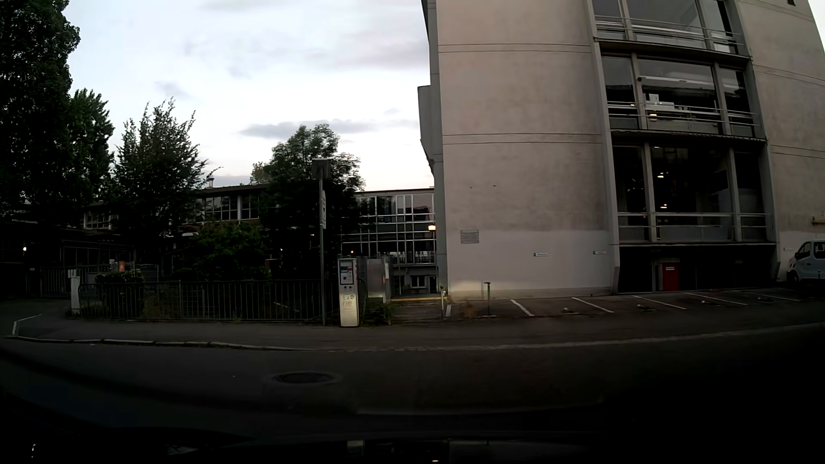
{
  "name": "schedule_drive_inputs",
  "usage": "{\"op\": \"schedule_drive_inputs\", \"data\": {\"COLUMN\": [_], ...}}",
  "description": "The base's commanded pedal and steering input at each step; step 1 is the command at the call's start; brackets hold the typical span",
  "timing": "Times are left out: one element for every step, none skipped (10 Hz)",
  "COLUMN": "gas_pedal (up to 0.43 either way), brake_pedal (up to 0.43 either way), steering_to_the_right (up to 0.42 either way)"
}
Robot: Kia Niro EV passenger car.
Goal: Follow the waypoints while adhering to traffic rules and regulations
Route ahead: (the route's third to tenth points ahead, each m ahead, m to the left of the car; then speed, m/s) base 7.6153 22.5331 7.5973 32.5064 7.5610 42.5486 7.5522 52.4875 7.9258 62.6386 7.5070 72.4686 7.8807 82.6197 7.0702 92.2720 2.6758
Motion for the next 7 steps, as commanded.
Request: {"op": "schedule_drive_inputs", "data": {"gas_pedal": [0.047,0.098,0.110,0.130,0.150,0.157,0.169], "brake_pedal": [0.000,0.000,0.000,0.000,0.000,0.000,0.000], "steering_to_the_right": [-0.171,-0.207,-0.243,-0.270,-0.304,-0.336,-0.358]}}
